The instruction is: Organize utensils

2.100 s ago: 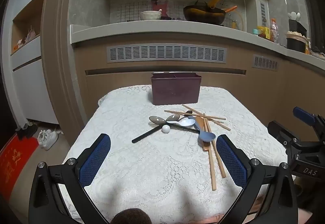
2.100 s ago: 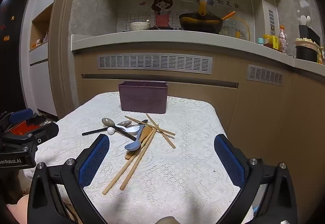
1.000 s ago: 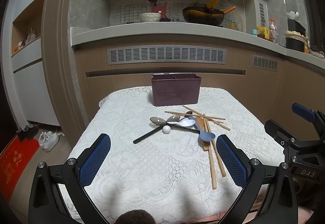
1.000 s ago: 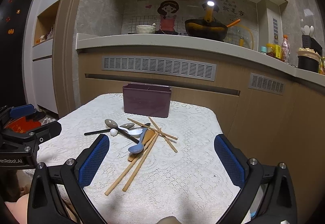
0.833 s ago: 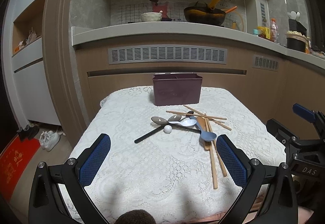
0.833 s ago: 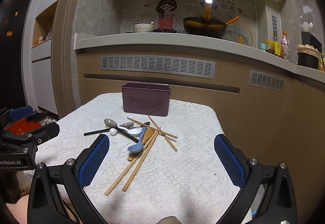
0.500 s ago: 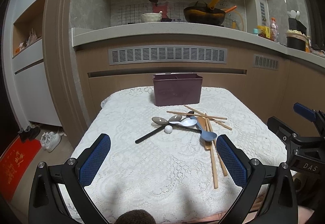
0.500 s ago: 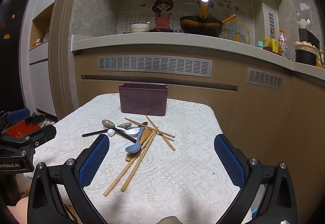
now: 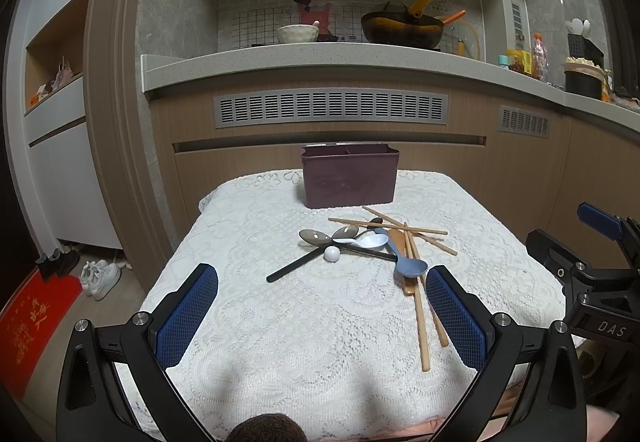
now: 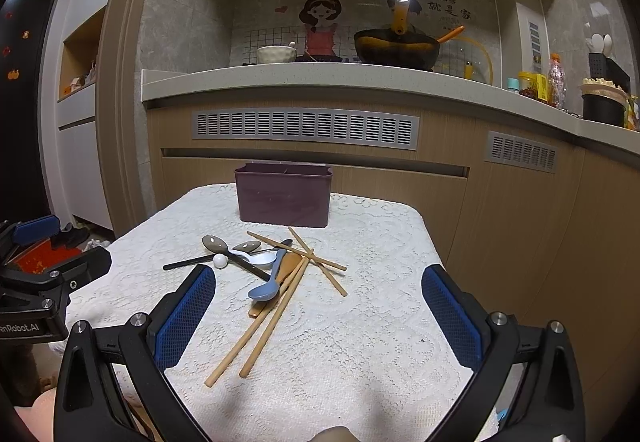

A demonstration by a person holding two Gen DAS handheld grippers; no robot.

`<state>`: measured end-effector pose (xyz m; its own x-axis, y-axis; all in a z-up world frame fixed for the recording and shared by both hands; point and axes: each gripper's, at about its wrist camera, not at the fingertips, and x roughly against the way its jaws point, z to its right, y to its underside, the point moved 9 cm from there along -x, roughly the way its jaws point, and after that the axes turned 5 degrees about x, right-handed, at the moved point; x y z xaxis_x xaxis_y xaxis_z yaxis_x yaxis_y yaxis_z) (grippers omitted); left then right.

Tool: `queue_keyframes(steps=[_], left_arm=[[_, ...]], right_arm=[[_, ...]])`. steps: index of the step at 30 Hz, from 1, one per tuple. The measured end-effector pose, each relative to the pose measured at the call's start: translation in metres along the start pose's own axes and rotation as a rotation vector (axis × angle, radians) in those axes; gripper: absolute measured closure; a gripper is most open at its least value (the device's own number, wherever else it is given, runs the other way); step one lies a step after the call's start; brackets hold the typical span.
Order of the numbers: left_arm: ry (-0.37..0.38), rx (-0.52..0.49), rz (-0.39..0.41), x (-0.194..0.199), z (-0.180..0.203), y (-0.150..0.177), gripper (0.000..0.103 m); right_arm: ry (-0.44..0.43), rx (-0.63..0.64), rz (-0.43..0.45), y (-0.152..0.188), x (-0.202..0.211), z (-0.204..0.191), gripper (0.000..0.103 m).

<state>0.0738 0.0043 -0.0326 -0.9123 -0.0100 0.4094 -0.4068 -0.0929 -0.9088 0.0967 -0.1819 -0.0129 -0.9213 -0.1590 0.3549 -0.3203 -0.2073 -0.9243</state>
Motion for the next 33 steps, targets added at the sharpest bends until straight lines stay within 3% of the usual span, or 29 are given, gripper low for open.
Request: queue_keyframes(steps=[25,33], left_arm=[[-0.007,0.001,-0.011,-0.002,-0.006,0.001,0.000],[-0.013,-0.024,-0.044,-0.021,-0.009,-0.006,0.000]], right_arm=[[-0.012,-0.004,-0.013,0.002,-0.004,0.000,0.001],[-0.017,-0.012,-0.027,-0.005,-0.017,0.005,0.001]])
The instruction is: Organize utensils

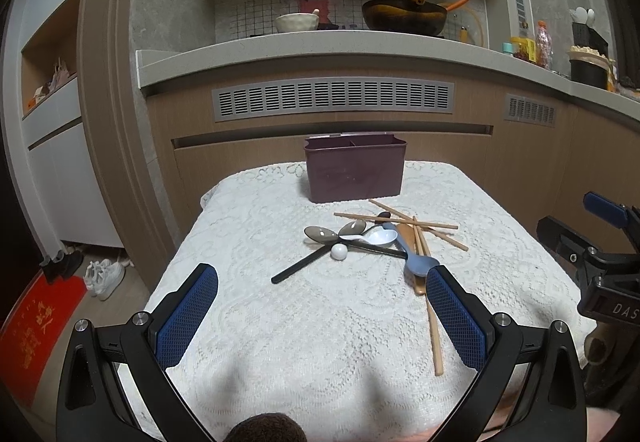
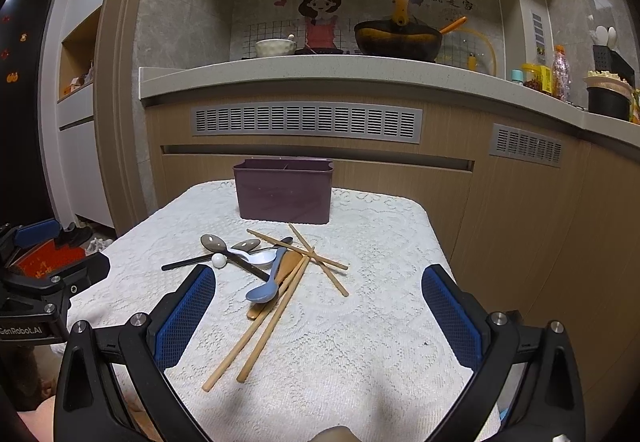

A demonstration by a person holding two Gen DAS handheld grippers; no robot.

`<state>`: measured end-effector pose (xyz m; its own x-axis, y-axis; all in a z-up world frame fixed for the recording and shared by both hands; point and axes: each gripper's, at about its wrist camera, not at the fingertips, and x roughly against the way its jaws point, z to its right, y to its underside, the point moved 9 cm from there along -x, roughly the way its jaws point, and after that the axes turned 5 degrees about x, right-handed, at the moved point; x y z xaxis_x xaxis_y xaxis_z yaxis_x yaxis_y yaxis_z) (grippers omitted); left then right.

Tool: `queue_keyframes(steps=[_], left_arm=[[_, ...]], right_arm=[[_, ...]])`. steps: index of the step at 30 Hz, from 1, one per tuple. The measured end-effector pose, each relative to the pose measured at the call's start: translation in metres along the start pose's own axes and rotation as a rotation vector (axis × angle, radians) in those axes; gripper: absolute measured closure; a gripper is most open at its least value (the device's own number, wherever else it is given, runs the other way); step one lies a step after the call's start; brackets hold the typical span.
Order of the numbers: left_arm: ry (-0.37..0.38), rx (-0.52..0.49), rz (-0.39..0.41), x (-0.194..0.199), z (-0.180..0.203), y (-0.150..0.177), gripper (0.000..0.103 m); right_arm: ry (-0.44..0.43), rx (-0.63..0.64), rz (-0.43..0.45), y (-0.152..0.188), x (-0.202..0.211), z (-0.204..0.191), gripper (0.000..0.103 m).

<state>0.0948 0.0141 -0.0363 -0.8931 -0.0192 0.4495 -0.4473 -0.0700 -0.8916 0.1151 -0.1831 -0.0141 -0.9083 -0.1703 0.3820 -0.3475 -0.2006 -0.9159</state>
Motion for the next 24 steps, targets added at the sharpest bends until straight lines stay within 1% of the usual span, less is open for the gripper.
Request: queue_keyframes(steps=[4,6,10,12,15,20,23,24], left_arm=[[-0.012,-0.017,-0.004,-0.021,-0.005,-0.017,0.000],[-0.015,-0.020,-0.021,-0.037,-0.007,-0.027,0.000],[0.006,-0.027,-0.070,-0.079,-0.015,-0.040,0.000],[0.011,-0.037,-0.102,-0.101,-0.019,-0.043,0.000],[-0.010,-0.051,-0.142,-0.132,-0.033,-0.045,0.000],[-0.035,-0.049,-0.191,-0.167,-0.060,-0.046,0.000],[-0.077,-0.045,-0.204,-0.179,-0.083,-0.040,0.000],[-0.100,-0.046,-0.205,-0.182,-0.091,-0.037,0.000]], right_arm=[[-0.008,0.003,-0.009,-0.013,-0.014,0.004,0.001],[-0.019,0.015,-0.028,-0.021,-0.027,0.004,0.001],[-0.100,0.044,-0.123,-0.031,-0.071,-0.001,0.001],[-0.148,0.063,-0.188,-0.028,-0.096,-0.006,0.001],[-0.205,0.108,-0.276,-0.021,-0.134,-0.018,0.001],[-0.291,0.210,-0.366,-0.007,-0.182,-0.051,0.001],[-0.327,0.270,-0.402,0.000,-0.203,-0.070,0.002],[-0.343,0.283,-0.415,0.002,-0.209,-0.077,0.004]])
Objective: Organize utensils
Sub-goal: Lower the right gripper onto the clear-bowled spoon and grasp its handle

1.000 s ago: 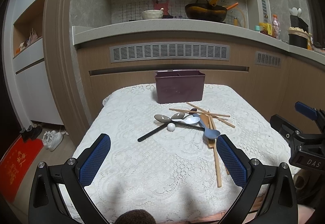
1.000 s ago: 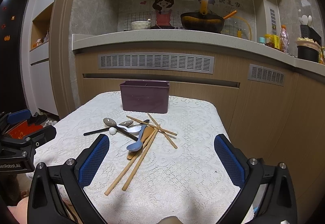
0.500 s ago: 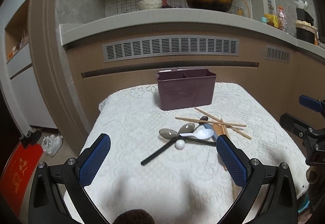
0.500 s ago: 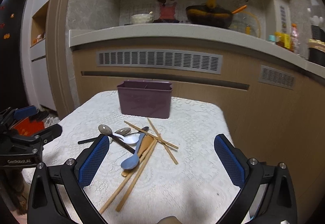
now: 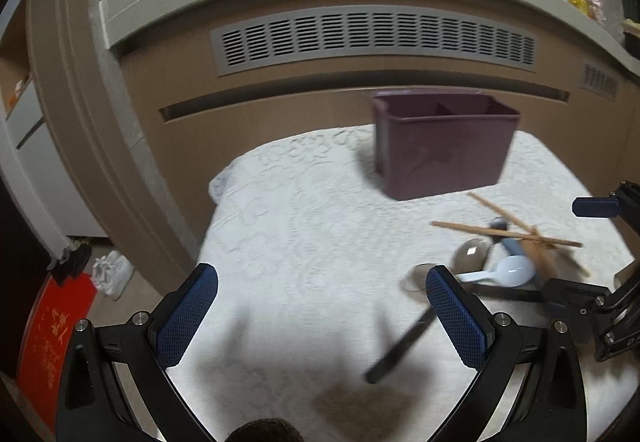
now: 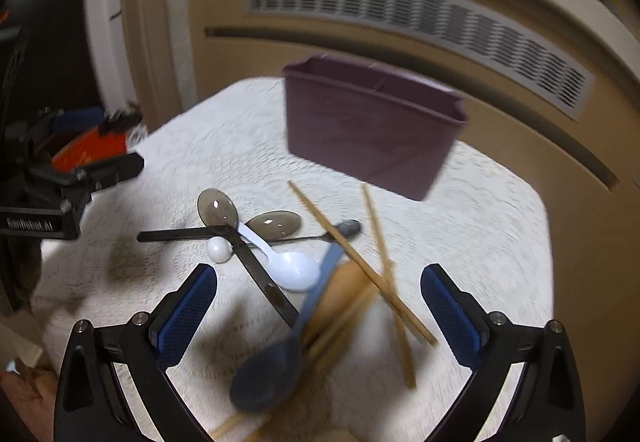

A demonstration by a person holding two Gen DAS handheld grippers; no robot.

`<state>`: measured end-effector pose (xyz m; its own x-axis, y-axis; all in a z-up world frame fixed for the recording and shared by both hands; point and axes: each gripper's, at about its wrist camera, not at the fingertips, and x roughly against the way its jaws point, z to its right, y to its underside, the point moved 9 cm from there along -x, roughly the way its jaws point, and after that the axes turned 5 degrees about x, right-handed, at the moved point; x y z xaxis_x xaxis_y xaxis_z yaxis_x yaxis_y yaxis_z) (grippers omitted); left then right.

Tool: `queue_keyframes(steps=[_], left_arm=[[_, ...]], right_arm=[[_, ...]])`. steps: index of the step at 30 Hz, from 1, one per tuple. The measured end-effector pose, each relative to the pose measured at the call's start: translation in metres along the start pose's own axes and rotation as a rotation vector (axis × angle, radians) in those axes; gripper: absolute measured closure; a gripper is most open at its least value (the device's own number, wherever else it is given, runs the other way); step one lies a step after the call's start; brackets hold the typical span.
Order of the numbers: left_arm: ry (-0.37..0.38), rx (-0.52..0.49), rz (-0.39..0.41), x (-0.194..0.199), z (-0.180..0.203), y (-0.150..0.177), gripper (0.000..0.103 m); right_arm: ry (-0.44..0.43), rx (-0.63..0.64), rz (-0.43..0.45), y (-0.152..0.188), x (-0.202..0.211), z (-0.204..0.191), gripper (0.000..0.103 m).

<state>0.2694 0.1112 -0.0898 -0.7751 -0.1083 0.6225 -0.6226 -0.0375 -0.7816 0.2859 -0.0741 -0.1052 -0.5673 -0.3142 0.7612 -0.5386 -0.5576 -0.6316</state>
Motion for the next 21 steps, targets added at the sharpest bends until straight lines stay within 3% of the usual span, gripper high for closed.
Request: queue_keyframes(steps=[4,6,13,16,21], left_arm=[[-0.016,0.045,-0.022,-0.010,-0.023,0.013,0.000],[-0.002,0.064,-0.026,-0.010,-0.029,0.017,0.000],[0.010,0.079,-0.027,-0.002,-0.040,0.025,0.000],[0.012,0.080,-0.045,-0.004,-0.041,0.030,0.000],[0.061,0.037,-0.075,-0.009,-0.021,0.033,0.000]], right_arm=[[-0.069,0.073,-0.052,-0.012,-0.028,-0.026,0.016],[-0.095,0.121,-0.070,-0.018,-0.043,-0.040,0.027],[-0.166,0.152,-0.122,-0.031,-0.086,-0.063,0.043],[-0.197,0.148,-0.144,-0.030,-0.088,-0.068,0.071],[-0.192,0.086,-0.136,-0.031,-0.060,-0.047,0.074]])
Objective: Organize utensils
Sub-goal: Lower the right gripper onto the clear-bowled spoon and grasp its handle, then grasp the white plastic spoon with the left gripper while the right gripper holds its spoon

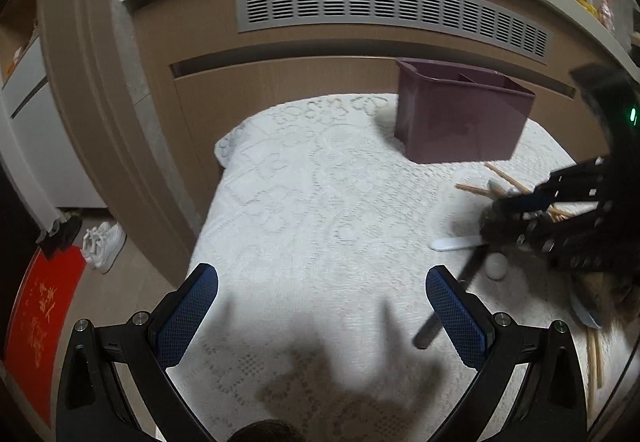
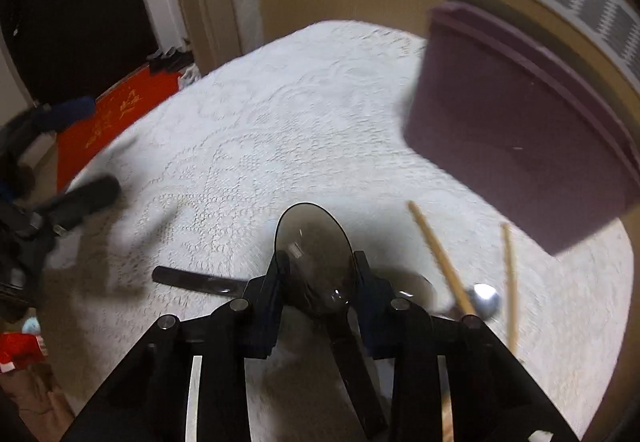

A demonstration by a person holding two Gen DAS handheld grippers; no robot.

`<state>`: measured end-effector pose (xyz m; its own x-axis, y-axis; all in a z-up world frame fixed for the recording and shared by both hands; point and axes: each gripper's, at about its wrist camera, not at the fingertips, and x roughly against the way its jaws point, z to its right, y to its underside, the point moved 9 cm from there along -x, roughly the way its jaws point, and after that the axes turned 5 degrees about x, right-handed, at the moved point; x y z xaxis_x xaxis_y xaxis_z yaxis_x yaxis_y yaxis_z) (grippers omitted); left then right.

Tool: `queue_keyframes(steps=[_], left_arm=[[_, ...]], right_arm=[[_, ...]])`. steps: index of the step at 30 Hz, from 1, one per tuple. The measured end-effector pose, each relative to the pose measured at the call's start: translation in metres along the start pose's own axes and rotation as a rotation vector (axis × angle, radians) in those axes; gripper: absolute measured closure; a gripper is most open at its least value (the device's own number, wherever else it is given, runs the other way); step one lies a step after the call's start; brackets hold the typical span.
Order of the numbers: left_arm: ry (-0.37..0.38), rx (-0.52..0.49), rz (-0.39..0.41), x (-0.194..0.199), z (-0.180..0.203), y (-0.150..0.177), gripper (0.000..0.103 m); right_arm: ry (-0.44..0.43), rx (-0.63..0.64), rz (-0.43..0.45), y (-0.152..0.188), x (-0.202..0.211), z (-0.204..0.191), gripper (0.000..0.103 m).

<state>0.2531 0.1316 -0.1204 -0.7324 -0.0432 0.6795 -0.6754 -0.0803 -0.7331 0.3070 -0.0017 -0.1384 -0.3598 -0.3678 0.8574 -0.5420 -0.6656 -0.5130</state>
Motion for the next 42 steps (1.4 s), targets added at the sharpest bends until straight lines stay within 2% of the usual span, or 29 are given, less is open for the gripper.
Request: queue_keyframes(steps=[3,8,9,11,12,13,16,19,23,24,25,28,29,32,34,37,40,42], left_arm=[[0.052,-0.037,-0.009,-0.002,0.021,-0.002,0.000],[0.189,-0.142,-0.036,-0.010,0.072,-0.007,0.001],[0.222,-0.184,-0.055,-0.013,0.087,-0.008,0.002],[0.264,-0.279,-0.078,-0.018,0.113,-0.009,0.014],[0.281,-0.328,-0.092,-0.020,0.124,-0.008,0.024],[0.307,-0.398,-0.116,-0.023,0.139,-0.006,0.026],[0.367,-0.556,-0.179,-0.033,0.170,0.005,0.027],[0.365,-0.651,-0.221,-0.045,0.186,0.009,0.027],[0.355,-0.609,-0.309,-0.069,0.193,0.004,0.028],[0.354,-0.606,-0.321,-0.070,0.192,0.006,0.032],[0.347,-0.614,-0.339,-0.074,0.193,0.006,0.043],[0.368,-0.564,-0.380,-0.079,0.197,0.003,0.054],[0.376,-0.537,-0.395,-0.081,0.198,0.001,0.055],[0.370,-0.494,-0.379,-0.083,0.200,-0.005,0.060],[0.366,-0.450,-0.359,-0.085,0.199,-0.010,0.073],[0.364,-0.384,-0.332,-0.088,0.201,-0.016,0.087],[0.377,-0.306,-0.311,-0.074,0.193,-0.016,0.094],[0.395,-0.264,-0.281,-0.063,0.188,-0.018,0.095]], right_arm=[[0.016,-0.083,0.036,0.005,0.029,0.027,0.074],[0.117,-0.209,0.087,0.024,0.070,0.085,0.076],[0.127,-0.242,0.089,0.031,0.074,0.094,0.077],[0.143,-0.291,0.089,0.042,0.079,0.108,0.077],[0.149,-0.303,0.092,0.045,0.076,0.108,0.078],[0.151,-0.317,0.095,0.051,0.078,0.111,0.078],[0.132,-0.346,0.109,0.060,0.079,0.116,0.081],[0.118,-0.373,0.131,0.066,0.086,0.119,0.081],[0.096,-0.388,0.159,0.065,0.087,0.120,0.082],[0.093,-0.392,0.162,0.066,0.088,0.119,0.082],[0.091,-0.395,0.163,0.066,0.088,0.119,0.082],[0.092,-0.406,0.171,0.067,0.088,0.121,0.082],[0.091,-0.411,0.174,0.068,0.088,0.122,0.082],[0.096,-0.417,0.180,0.068,0.089,0.121,0.082],[0.094,-0.418,0.181,0.068,0.088,0.119,0.082],[0.093,-0.419,0.182,0.067,0.090,0.117,0.082],[0.099,-0.414,0.185,0.067,0.097,0.112,0.083],[0.108,-0.403,0.191,0.067,0.104,0.109,0.085]])
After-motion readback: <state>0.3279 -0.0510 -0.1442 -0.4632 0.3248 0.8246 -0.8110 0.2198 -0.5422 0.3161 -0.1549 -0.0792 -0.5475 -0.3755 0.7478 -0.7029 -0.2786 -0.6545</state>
